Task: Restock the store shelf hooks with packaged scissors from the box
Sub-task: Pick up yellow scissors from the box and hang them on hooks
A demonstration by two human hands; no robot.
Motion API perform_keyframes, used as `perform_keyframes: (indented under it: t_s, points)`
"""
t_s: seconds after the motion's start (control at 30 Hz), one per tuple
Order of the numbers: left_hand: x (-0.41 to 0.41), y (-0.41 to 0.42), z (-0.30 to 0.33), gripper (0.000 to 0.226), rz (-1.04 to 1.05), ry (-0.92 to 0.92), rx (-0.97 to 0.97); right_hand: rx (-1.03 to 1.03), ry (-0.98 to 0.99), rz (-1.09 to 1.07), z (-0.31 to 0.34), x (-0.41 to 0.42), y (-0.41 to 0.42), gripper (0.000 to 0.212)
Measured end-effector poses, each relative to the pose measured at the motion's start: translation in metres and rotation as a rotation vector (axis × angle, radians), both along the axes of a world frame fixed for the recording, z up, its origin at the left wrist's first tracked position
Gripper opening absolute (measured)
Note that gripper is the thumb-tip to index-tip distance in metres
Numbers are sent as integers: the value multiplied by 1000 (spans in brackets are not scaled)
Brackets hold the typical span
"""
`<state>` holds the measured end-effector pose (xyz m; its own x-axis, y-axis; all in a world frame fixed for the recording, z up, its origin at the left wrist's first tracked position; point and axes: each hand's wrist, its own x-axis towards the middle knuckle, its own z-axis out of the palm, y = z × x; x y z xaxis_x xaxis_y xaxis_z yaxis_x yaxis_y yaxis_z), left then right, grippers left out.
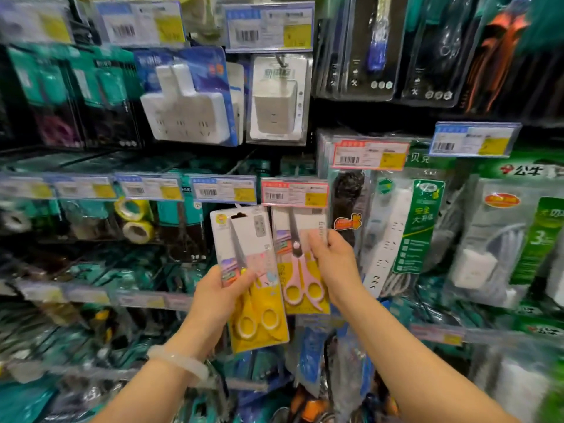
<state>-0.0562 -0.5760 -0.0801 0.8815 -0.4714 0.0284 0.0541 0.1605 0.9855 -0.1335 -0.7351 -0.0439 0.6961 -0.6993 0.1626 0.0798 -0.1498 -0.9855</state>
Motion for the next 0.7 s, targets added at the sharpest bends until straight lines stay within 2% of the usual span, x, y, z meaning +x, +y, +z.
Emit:
perform_keyframes:
  t_s: [0.33,0.7]
  points:
    - [19,0,-7,22,-71,12,-15,-23,12,-46,-2,16,6,15]
    - [25,9,-7,25,-105,-25,12,123,-49,-76,-14,29,12,13]
